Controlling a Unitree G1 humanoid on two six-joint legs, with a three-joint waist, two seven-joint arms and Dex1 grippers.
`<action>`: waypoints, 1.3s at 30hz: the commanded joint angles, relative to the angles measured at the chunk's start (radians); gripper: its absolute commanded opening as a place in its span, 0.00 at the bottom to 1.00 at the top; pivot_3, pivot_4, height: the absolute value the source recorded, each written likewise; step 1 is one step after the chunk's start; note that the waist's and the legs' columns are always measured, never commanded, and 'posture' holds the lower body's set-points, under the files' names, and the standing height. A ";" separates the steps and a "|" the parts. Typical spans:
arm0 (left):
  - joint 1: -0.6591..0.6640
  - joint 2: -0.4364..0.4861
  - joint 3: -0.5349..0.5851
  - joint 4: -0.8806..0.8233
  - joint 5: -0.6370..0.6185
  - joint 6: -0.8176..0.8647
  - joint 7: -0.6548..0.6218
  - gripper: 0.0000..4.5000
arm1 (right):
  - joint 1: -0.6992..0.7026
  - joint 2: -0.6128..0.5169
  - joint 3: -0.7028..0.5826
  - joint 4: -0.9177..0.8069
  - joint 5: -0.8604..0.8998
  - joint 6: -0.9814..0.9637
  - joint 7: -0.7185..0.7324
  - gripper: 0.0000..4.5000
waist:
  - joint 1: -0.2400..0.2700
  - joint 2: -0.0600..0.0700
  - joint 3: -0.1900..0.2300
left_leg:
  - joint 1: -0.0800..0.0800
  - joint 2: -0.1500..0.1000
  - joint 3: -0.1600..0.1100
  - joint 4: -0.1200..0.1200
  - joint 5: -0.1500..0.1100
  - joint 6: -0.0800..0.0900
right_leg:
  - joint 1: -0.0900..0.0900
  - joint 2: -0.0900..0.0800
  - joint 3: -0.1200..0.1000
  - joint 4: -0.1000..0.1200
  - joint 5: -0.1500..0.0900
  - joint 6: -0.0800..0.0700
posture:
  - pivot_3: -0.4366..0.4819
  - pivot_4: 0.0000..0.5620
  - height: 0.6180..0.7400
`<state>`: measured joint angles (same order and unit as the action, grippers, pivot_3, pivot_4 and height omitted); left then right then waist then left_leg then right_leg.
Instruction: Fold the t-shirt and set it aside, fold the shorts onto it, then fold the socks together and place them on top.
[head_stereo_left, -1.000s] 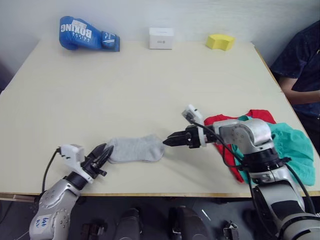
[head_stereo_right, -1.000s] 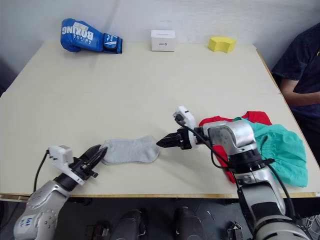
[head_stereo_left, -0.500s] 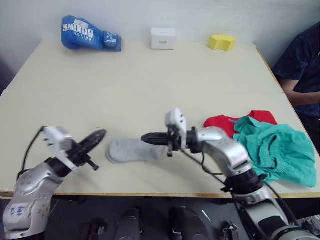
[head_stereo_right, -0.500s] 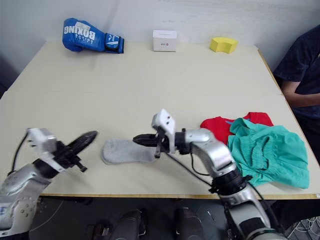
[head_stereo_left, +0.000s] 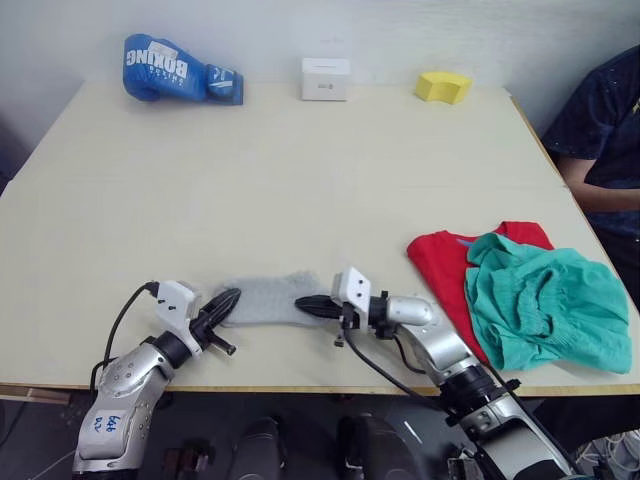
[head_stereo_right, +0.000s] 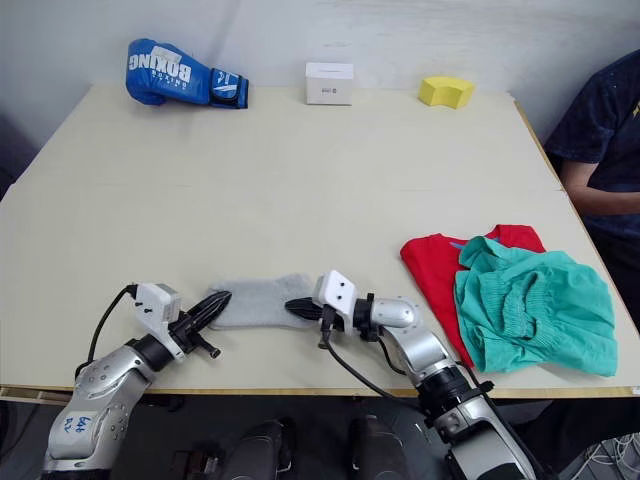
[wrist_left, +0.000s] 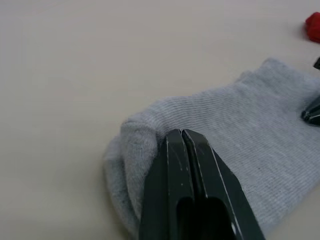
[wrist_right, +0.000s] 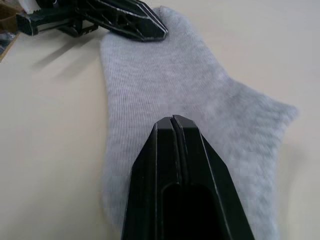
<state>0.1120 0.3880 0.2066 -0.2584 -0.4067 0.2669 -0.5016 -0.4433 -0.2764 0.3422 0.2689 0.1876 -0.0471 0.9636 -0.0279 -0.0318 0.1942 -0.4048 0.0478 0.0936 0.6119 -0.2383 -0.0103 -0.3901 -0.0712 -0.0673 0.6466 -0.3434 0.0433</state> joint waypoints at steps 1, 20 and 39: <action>0.016 -0.015 0.043 -0.055 -0.065 -0.017 -0.014 0.01 | 0.015 -0.017 -0.033 -0.040 0.038 0.033 0.039 0.00 | 0.000 0.000 0.000 | 0.000 0.000 0.000 0.000 0.000 0.000 | 0.000 0.000 0.000 0.000 0.000 0.000 | 0.48 0.27 1.00; -0.078 0.439 0.384 0.068 -0.901 0.932 0.257 0.83 | -0.208 0.210 0.082 0.226 -0.110 0.010 0.020 0.00 | -0.016 -0.001 0.000 | 0.000 -0.002 -0.002 0.000 0.005 -0.004 | -0.003 -0.002 0.000 0.007 -0.001 -0.003 | 0.48 0.27 1.00; -0.301 0.300 0.213 0.152 -0.811 1.032 0.372 0.56 | -0.199 0.206 0.071 0.255 -0.172 0.036 -0.036 0.00 | -0.018 -0.001 -0.002 | 0.006 -0.001 -0.002 0.000 0.008 -0.008 | 0.000 -0.002 0.000 0.011 0.001 -0.005 | 0.48 0.27 1.00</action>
<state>-0.1810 0.6936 0.4375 -0.1030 -1.2224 1.2875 -0.1172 -0.6611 -0.0614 0.4148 0.5097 0.0369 -0.0380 0.9381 -0.0456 -0.0326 0.1925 -0.3987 0.0466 0.0921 0.6115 -0.2302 -0.0182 -0.3903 -0.0730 -0.0678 0.6577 -0.3428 0.0380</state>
